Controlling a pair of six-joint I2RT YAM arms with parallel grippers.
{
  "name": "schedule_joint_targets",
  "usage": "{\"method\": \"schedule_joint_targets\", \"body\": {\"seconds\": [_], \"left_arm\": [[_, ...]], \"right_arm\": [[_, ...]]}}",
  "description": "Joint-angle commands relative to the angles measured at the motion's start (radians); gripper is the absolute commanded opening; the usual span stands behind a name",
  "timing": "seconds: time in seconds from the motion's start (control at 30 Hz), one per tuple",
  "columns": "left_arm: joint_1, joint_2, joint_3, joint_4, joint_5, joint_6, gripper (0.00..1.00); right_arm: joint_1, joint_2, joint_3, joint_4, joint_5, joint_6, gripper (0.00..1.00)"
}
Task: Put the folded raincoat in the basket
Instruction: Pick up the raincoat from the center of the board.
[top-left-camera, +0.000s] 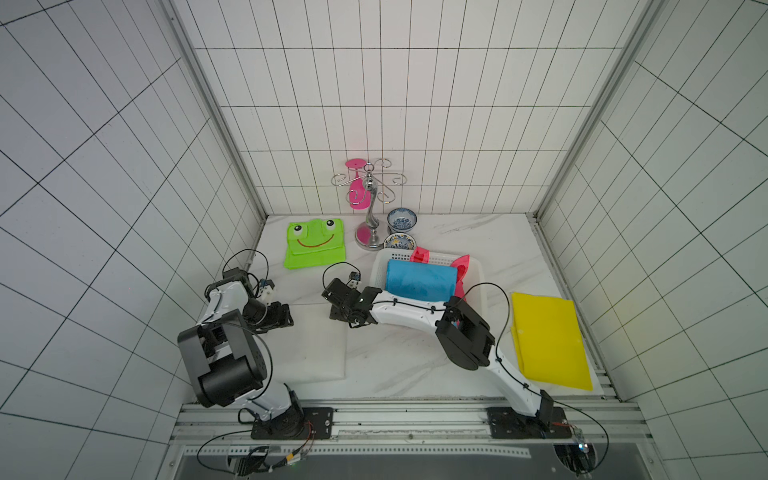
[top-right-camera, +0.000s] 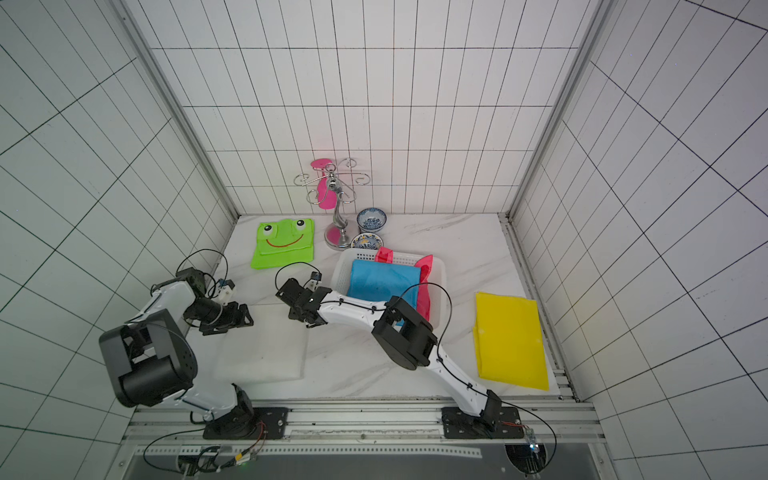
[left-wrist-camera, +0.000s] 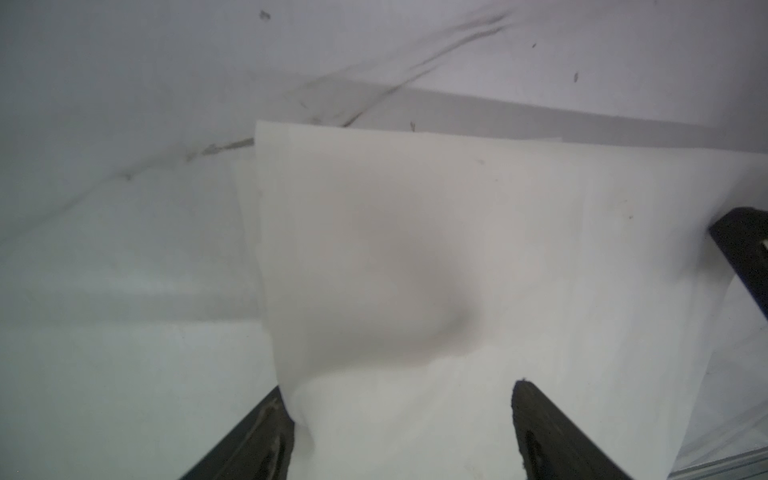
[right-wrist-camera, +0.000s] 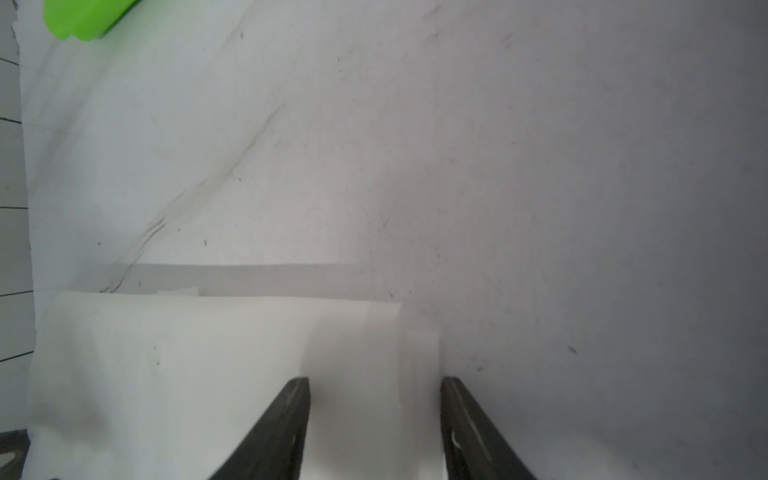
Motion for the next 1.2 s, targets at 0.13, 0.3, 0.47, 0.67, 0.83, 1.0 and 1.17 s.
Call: {"method": "schedule_joint_targets", "body": {"seconds": [0.13, 0.3, 0.47, 0.67, 0.83, 1.0, 1.17], "left_arm": [[0.005, -0.019, 0.024, 0.126, -0.076, -0.126, 0.86], [-0.002, 0.045, 0.008, 0.209, -0.094, -0.186, 0.86], [-0.015, 0.112, 0.003, 0.173, 0.03, -0.137, 0.86], [-0.017, 0.145, -0.002, 0.157, 0.1, -0.09, 0.75], [-0.016, 0.153, 0.011, 0.109, 0.188, -0.01, 0.23], [-0.006, 0.15, 0.035, 0.031, 0.255, 0.076, 0.0], [0.018, 0.086, 0.073, -0.087, 0.349, 0.148, 0.0]], "right_arm": [[-0.015, 0.028, -0.084, 0.062, -0.087, -0.016, 0.23], [-0.015, 0.001, -0.105, 0.101, -0.067, -0.078, 0.07], [-0.015, -0.059, -0.178, 0.241, -0.068, -0.21, 0.0], [-0.016, -0.118, -0.252, 0.375, -0.054, -0.287, 0.0], [-0.016, -0.147, -0.29, 0.472, -0.073, -0.318, 0.0], [-0.016, -0.199, -0.328, 0.523, -0.065, -0.364, 0.0], [-0.016, -0.302, -0.384, 0.549, -0.044, -0.431, 0.0]]}}
